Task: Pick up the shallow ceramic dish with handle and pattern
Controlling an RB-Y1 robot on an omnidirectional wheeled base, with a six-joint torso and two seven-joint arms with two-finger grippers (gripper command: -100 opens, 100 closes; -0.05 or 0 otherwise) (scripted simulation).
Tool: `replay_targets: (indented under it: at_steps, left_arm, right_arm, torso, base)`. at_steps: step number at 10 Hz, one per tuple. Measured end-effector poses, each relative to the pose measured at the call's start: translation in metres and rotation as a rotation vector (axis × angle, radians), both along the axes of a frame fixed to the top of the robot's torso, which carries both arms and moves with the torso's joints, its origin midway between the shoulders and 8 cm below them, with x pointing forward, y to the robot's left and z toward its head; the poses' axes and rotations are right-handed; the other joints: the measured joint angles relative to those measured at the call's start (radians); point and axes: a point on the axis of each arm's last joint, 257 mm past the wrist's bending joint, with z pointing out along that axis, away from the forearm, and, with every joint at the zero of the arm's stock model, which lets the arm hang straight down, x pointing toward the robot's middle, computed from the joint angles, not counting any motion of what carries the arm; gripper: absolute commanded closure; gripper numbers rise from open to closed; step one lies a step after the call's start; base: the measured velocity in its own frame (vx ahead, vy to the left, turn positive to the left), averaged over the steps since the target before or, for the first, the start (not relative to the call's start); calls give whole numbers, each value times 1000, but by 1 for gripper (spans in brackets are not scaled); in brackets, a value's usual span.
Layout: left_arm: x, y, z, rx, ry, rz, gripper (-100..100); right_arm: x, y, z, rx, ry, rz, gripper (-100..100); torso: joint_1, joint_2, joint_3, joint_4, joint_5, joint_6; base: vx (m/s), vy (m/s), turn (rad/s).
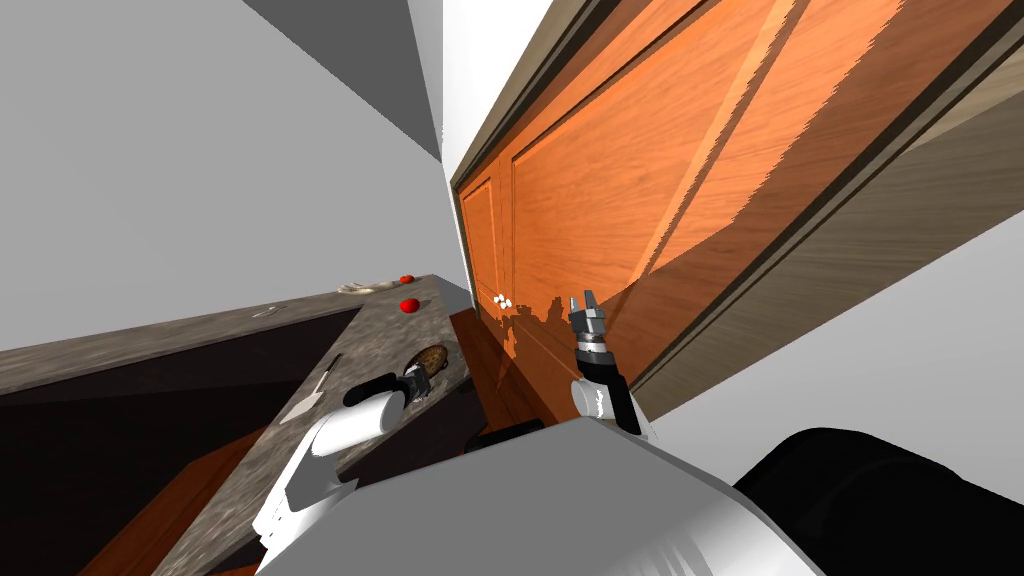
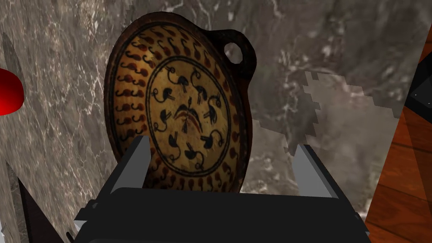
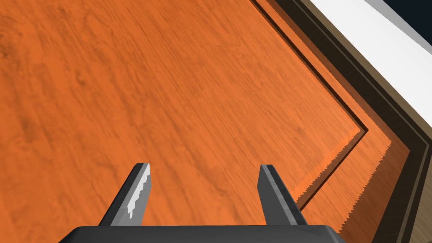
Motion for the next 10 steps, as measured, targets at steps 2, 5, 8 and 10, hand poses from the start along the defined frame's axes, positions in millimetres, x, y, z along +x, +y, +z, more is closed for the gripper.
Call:
replay_targets:
  at_steps: [2,5,8,10]
  left_arm:
    - [0,0,-1,-1,2,0,100]
    - [0,0,0,-1,1,1,0]
    - [-3,-2,8,0,-1,0,100]
    - [-6,-2,12,0,2,0,0]
  right_arm:
    - [0,0,0,0,0,0,0]
    - [0,0,0,0,0,0,0]
    - [0,0,0,0,0,0,0]
    - [0,0,0,0,0,0,0]
  torso:
    - [0,0,0,0,0,0]
    - [0,0,0,0,0,0]
    - [-1,2,2,1,-1,0]
    - [-1,2,2,1,-1,0]
  base:
    - [0,0,0]
    - [0,0,0]
    - [-18,2,-3]
    - [-5,1,1]
